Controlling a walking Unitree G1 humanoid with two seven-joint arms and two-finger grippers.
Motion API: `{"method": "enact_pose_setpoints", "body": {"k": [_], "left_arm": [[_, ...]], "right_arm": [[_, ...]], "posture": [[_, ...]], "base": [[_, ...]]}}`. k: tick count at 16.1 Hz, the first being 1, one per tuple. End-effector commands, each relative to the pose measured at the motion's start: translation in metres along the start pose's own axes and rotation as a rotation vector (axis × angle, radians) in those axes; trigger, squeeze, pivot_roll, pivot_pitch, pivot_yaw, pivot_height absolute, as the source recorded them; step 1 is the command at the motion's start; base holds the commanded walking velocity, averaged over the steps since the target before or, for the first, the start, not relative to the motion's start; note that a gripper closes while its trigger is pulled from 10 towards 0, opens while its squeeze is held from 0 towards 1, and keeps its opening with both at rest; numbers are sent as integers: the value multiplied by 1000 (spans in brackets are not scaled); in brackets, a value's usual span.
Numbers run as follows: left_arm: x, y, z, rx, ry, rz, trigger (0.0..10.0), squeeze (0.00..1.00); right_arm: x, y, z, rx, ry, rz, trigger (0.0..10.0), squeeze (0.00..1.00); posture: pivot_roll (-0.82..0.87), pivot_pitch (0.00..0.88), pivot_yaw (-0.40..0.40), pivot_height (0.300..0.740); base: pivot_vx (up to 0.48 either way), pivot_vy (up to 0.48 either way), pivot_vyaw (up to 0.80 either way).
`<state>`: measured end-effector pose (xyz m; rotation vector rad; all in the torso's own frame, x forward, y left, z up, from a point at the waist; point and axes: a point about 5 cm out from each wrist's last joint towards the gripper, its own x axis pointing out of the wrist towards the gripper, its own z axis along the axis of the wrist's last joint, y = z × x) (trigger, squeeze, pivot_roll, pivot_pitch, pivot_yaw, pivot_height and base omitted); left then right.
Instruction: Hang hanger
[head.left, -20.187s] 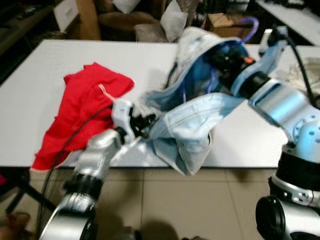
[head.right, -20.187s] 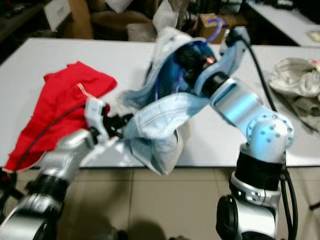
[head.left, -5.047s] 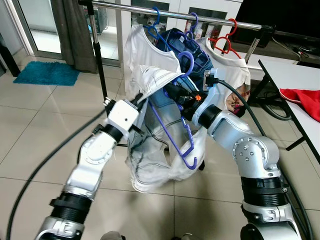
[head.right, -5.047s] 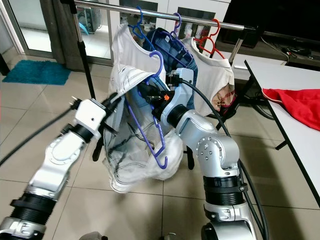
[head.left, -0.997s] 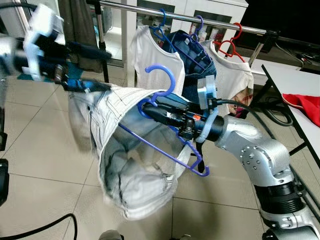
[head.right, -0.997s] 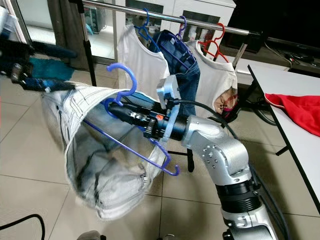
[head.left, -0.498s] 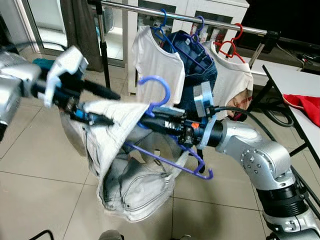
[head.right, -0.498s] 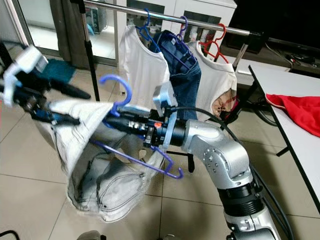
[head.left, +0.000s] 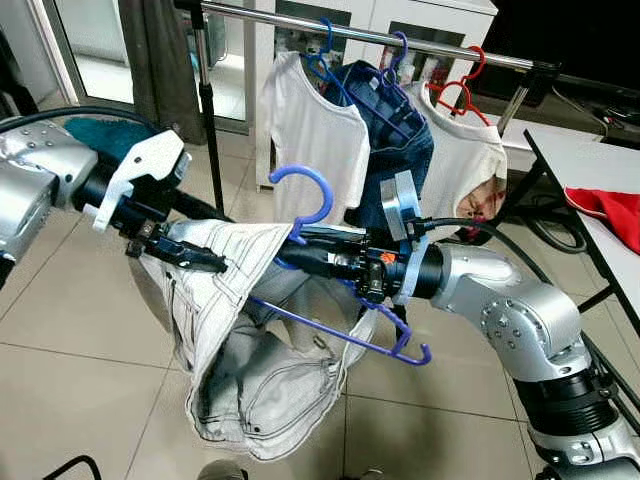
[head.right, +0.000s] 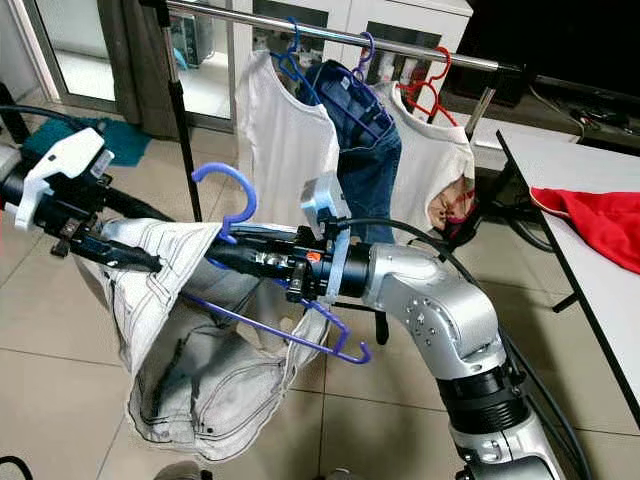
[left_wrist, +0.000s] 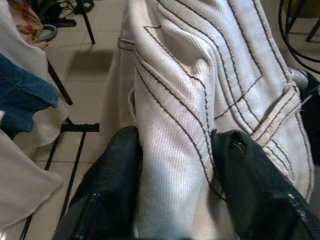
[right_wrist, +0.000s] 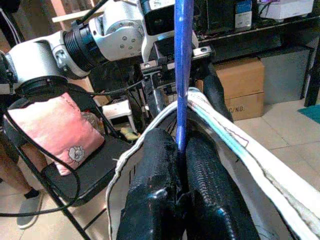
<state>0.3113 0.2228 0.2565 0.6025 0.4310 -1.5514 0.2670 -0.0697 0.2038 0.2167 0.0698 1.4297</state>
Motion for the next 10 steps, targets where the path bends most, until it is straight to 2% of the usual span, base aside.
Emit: {"method": "enact_pose_setpoints", "body": {"k": [1, 10], "left_arm": [[8, -5, -11, -35, 54, -50, 0, 0], [13, -6, -15, -54, 85, -63, 0, 0]], "right_arm": [[-1, 11, 34, -130, -113, 59, 10000, 0], [0, 14, 41, -136, -137, 74, 10000, 0]], "posture": [[26, 0, -97, 740], [22, 0, -102, 740]], "base": [[0, 0, 0], [0, 0, 0]]}}
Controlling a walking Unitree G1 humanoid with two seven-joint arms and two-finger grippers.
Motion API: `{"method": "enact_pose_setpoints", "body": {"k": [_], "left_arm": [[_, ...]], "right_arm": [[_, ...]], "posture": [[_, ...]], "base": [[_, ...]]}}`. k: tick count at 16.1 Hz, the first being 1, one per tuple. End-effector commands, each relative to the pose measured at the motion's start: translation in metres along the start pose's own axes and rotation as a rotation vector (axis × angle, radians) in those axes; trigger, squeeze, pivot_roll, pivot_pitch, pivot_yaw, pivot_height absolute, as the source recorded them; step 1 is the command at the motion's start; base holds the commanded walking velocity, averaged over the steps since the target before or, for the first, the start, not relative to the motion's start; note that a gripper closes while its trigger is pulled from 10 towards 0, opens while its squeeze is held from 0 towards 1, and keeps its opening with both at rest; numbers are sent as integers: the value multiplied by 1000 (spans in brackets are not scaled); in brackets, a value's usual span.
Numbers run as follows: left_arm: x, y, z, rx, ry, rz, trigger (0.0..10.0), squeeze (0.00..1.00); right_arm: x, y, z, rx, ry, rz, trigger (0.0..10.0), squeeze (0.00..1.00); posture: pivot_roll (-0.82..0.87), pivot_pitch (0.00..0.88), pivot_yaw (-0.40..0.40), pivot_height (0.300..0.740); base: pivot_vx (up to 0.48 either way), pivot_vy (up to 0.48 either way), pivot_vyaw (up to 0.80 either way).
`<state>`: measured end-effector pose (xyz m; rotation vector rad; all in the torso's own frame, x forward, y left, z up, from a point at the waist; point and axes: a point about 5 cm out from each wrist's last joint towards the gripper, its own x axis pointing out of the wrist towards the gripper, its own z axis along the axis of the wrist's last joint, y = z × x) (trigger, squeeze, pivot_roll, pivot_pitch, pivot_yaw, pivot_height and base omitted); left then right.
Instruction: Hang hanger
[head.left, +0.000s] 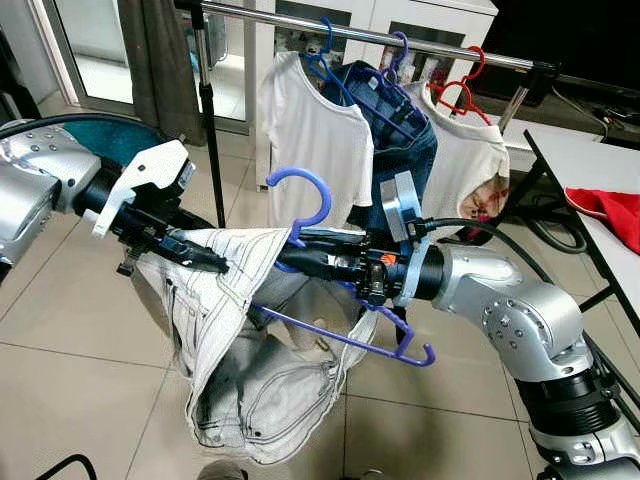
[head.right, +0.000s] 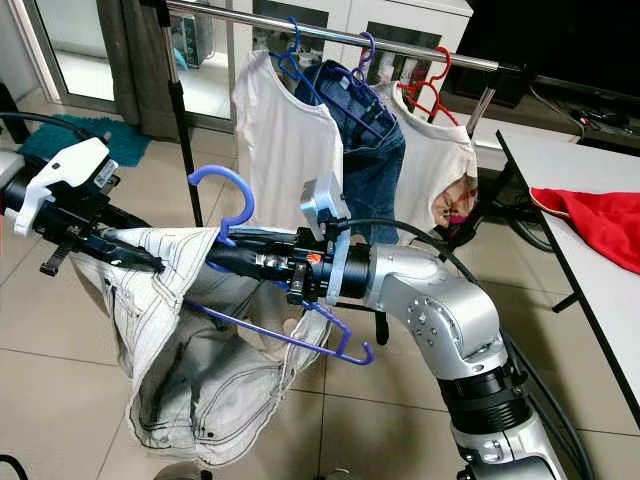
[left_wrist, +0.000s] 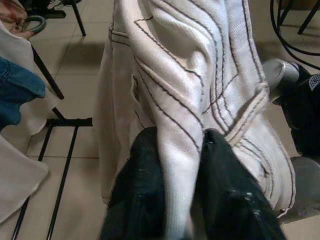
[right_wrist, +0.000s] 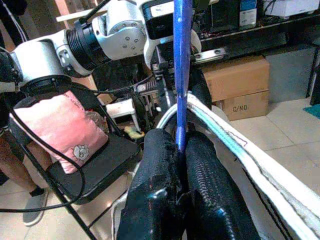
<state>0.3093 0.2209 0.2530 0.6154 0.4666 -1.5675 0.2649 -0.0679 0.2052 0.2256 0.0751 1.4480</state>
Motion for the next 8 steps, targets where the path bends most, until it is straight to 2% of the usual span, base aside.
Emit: {"method": "enact_pose_setpoints", "body": {"k": [1, 7, 8], "left_arm": [[10, -3, -14, -49, 57, -36, 0, 0], [9, 0, -26, -76, 63, 7, 0, 0], [8, 1, -28, -81, 61, 35, 0, 0]], "right_arm": [[-2, 11, 40, -146, -136, 56, 10000, 0], [-1, 9, 40, -133, -139, 46, 10000, 0], [-2, 8, 40, -112, -145, 42, 10000, 573]], "posture": [[22, 0, -102, 740], [22, 0, -103, 740], [21, 0, -102, 740]], "base": [[0, 0, 0], [0, 0, 0], [0, 0, 0]]}}
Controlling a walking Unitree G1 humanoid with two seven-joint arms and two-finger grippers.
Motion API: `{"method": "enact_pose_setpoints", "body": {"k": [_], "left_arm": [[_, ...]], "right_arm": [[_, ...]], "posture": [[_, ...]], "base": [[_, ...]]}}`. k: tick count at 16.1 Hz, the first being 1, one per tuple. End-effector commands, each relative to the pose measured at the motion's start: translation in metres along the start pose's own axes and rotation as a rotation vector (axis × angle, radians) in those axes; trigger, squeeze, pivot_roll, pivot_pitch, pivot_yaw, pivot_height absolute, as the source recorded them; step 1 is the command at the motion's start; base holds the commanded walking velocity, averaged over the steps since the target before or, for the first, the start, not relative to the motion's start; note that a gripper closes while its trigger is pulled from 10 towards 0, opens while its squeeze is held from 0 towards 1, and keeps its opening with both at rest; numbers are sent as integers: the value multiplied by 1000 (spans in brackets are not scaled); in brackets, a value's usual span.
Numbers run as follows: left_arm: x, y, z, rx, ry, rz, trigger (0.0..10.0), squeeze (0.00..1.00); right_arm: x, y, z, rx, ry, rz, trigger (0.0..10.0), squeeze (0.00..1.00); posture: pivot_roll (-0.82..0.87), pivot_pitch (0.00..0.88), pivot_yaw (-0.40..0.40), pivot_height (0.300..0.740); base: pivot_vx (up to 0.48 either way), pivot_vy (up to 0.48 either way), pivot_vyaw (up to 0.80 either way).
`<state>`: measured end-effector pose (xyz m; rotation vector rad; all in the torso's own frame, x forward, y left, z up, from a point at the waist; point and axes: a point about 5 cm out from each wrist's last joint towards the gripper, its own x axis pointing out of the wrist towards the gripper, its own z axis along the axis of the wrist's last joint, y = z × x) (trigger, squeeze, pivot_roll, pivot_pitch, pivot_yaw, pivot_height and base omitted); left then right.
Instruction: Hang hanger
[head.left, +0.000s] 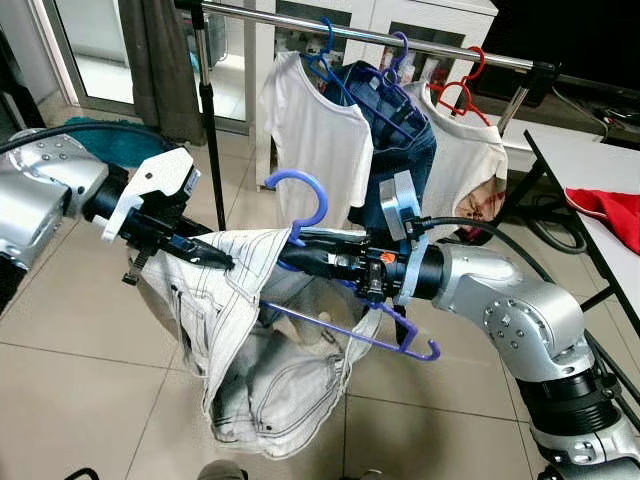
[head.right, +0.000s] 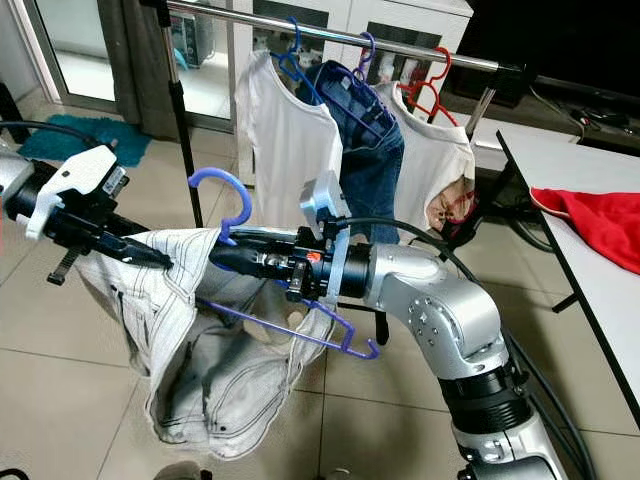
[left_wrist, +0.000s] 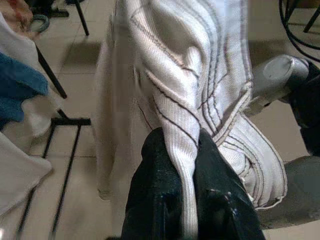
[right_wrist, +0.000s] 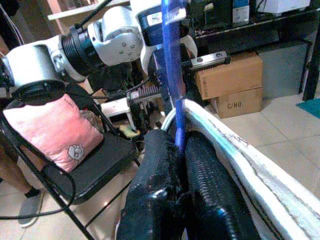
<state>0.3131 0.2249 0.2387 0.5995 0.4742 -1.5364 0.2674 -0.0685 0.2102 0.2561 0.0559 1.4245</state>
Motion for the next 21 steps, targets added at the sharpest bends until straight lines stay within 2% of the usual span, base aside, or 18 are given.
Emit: {"method": "enact_pose_setpoints", "body": {"k": [1, 4, 7, 9, 11, 13, 15, 19, 21], "left_arm": [[0, 0, -16, -70, 54, 45, 0, 0], [-5, 0, -26, -116, 32, 113, 0, 0], [-8, 0, -35, -145, 58, 179, 0, 0], [-10, 1, -41, -175, 59, 252, 0, 0], [-11, 2, -44, -188, 58, 277, 0, 0], [-10, 3, -47, -211, 9, 336, 0, 0], [-9, 3, -48, -221, -7, 340, 0, 0], [0, 5, -46, -197, -22, 339, 0, 0], [1, 9, -44, -198, -53, 376, 0, 0]], "right_arm": [[-3, 9, 35, -97, -119, 55, 10000, 1000], [-10, 5, 31, -89, -90, 24, 10000, 1000], [-24, 0, 30, -100, -59, -17, 10000, 1000], [-36, -5, 34, -108, -63, -65, 10000, 1000], [-41, -8, 35, -109, -76, -97, 10000, 1000], [-50, -17, 31, -104, -104, -259, 10000, 1000], [-54, -23, 28, -93, -123, -336, 10000, 1000], [-43, -14, 21, -64, -110, -258, 10000, 1000], [-37, -14, 19, -58, -111, -270, 10000, 1000]], "posture": [[20, 0, -101, 740], [16, 0, -102, 740], [16, 0, -105, 740], [13, 0, -110, 740], [13, 0, -110, 740], [11, 0, -110, 740], [10, 0, -108, 740], [9, 0, -105, 740], [11, 0, -107, 740]], "base": [[0, 0, 0], [0, 0, 0], [0, 0, 0], [0, 0, 0], [0, 0, 0], [0, 0, 0], [0, 0, 0], [0, 0, 0], [0, 0, 0]]}}
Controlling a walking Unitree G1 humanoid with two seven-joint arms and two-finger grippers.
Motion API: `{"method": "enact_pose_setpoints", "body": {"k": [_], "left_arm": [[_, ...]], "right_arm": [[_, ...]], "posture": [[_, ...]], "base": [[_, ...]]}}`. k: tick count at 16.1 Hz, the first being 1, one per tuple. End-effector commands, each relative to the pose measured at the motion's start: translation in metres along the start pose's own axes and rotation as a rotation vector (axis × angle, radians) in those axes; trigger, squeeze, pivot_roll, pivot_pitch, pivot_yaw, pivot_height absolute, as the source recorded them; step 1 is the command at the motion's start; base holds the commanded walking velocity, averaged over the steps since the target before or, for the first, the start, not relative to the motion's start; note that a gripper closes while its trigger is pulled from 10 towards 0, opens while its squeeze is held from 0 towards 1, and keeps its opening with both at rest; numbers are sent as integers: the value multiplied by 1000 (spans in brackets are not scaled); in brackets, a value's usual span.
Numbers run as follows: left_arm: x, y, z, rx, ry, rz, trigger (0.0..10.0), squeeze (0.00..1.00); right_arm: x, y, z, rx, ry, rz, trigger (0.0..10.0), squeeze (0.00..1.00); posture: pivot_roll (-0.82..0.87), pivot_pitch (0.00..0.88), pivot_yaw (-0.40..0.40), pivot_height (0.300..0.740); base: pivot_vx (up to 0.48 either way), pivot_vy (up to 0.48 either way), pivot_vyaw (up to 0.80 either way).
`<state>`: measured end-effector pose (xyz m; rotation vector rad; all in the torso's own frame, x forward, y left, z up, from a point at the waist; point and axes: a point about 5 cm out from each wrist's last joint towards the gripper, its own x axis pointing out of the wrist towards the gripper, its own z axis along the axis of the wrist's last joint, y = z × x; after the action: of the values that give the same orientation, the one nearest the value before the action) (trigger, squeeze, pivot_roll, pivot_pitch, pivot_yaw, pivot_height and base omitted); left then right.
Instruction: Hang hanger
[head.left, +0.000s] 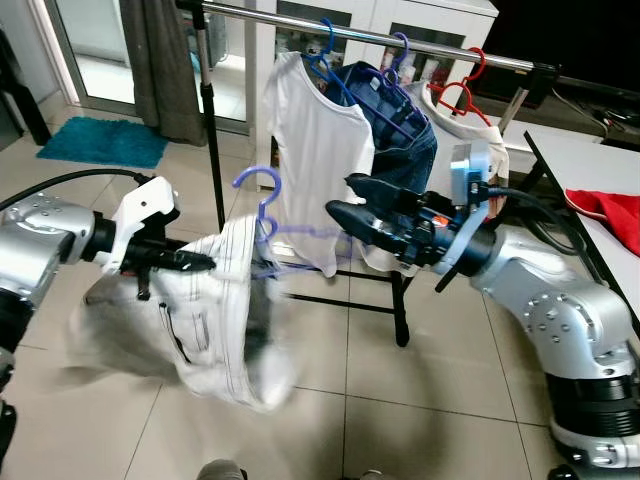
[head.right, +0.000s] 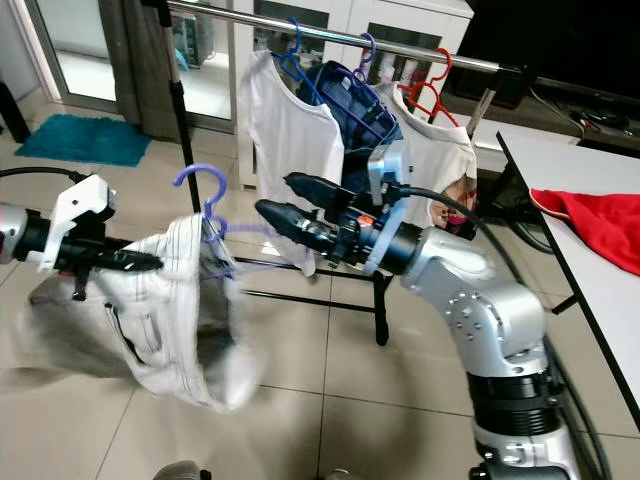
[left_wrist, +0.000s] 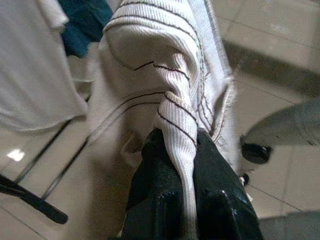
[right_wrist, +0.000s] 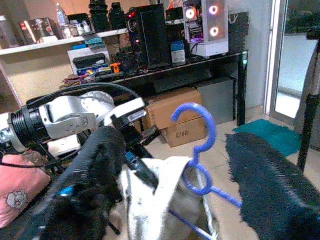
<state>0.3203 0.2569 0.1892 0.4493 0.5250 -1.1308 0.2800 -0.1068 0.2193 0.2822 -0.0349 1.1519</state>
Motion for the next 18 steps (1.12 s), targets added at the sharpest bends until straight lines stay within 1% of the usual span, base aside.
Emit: {"method": "enact_pose_setpoints", "body": {"k": [1, 2, 3, 4, 5, 6, 8, 9, 10, 11, 12, 13, 14, 15, 16, 17, 18], "left_arm": [[-4, 5, 17, 50, -66, 36, 0, 0], [-6, 7, 17, 36, -92, 66, 0, 0], [-10, 9, 18, 16, -122, 85, 0, 0], [-13, 9, 18, 12, -133, 93, 0, 0], [-20, 11, 20, 17, -177, 102, 0, 0], [-31, 10, 26, 19, -255, 73, 0, 0], [-45, 3, 34, 14, -321, -23, 0, 0], [-58, -4, 39, 6, -319, -109, 0, 0], [-58, -4, 39, 6, -319, -109, 0, 0], [-63, -8, 40, 9, -303, -137, 0, 0], [-74, -14, 46, 34, -279, -157, 0, 0], [-74, -14, 46, 34, -279, -157, 0, 0], [-82, -18, 55, 74, -279, -157, 0, 0], [-84, -19, 60, 95, -288, -153, 0, 0], [-86, -19, 65, 109, -305, -149, 0, 0], [-88, -21, 72, 126, -328, -148, 0, 0], [-88, -21, 72, 126, -328, -148, 0, 0]], "right_arm": [[-1, -1, 0, -22, 12, -22, 10000, 1000], [-3, -3, -11, -70, 89, -58, 10000, 1000], [-7, -5, -20, -87, 138, -95, 10000, 1000], [-10, -5, -24, -110, 171, -107, 10000, 1000], [-18, -6, -36, -133, 239, -122, 10000, 1000], [-27, -8, -51, -135, 319, -173, 10000, 1000], [-29, -9, -63, -128, 351, -200, 10000, 1000], [-30, -13, -69, -108, 337, -247, 10000, 1000], [-30, -13, -69, -108, 337, -247, 10000, 1000], [-31, -16, -71, -104, 329, -273, 10000, 1000], [-32, -25, -77, -92, 303, -346, 10000, 1000], [-32, -25, -77, -92, 303, -346, 10000, 1000], [-32, -31, -84, -102, 308, -388, 10000, 1000], [-31, -31, -86, -106, 312, -391, 10000, 784], [-28, -30, -88, -99, 314, -388, 10000, 0], [-20, -24, -93, -80, 310, -362, 10000, 0], [-20, -24, -93, -80, 310, -362, 10000, 0]], "posture": [[15, 0, -109, 740], [16, 0, -109, 740], [20, 0, -111, 740], [20, 0, -110, 740], [21, 0, -108, 740], [20, 0, -104, 740], [19, 0, -97, 740], [19, 0, -97, 740], [19, 0, -97, 740], [19, 0, -97, 740], [34, 0, -100, 740], [34, 0, -100, 740], [44, 0, -102, 740], [46, 0, -103, 740], [55, 0, -109, 740], [60, 0, -110, 740], [60, 0, -110, 740]], "base": [[0, 0, 0], [0, 0, 0], [0, 0, 0], [0, 0, 0], [0, 0, 0], [0, 0, 0], [0, 0, 0], [0, 0, 0], [0, 0, 0], [0, 0, 0], [0, 0, 0], [0, 0, 0], [0, 0, 0], [0, 0, 0], [0, 0, 0], [0, 0, 0], [0, 0, 0]]}}
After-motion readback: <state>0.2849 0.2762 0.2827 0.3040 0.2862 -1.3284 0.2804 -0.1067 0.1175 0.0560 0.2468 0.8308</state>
